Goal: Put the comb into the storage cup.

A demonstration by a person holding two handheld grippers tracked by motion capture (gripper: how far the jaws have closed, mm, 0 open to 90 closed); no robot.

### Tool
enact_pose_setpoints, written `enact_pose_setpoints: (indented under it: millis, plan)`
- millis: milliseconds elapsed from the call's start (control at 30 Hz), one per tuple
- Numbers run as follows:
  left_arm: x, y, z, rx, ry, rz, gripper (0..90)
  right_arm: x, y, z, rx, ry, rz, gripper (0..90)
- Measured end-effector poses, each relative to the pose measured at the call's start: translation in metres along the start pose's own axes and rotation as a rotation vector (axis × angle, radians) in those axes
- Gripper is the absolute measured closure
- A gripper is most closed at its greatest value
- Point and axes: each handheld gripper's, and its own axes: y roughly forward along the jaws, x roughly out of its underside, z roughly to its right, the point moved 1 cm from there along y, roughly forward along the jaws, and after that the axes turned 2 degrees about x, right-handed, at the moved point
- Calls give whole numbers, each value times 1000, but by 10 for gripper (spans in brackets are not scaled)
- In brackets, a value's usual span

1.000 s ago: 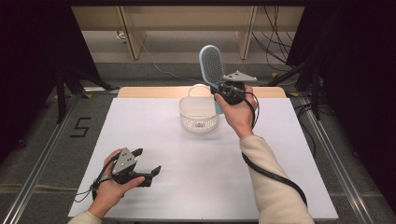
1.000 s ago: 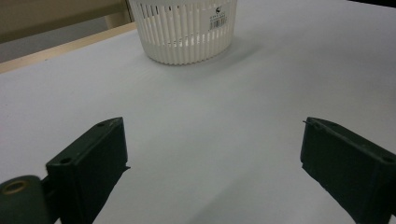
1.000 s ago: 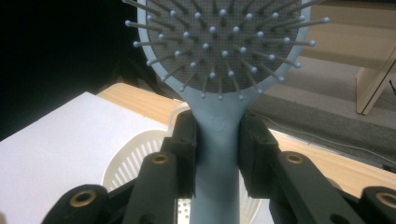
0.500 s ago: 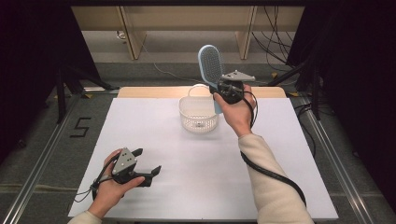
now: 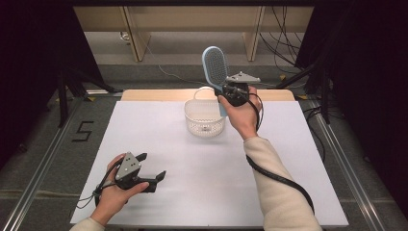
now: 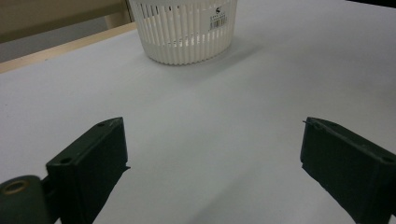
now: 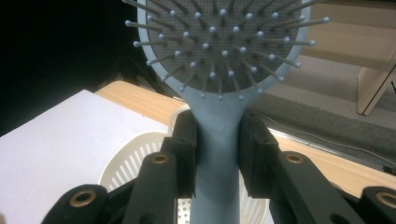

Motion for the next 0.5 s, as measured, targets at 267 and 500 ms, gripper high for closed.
enact_pose_setpoints:
  millis: [267,500]
  plan:
    - [0,0,0,1,-2,-1,69,-1,4,-1,-2,-9,0,704]
    - [0,0,0,2,-3,0,69,-2,8,-3,-4,-18,1,704]
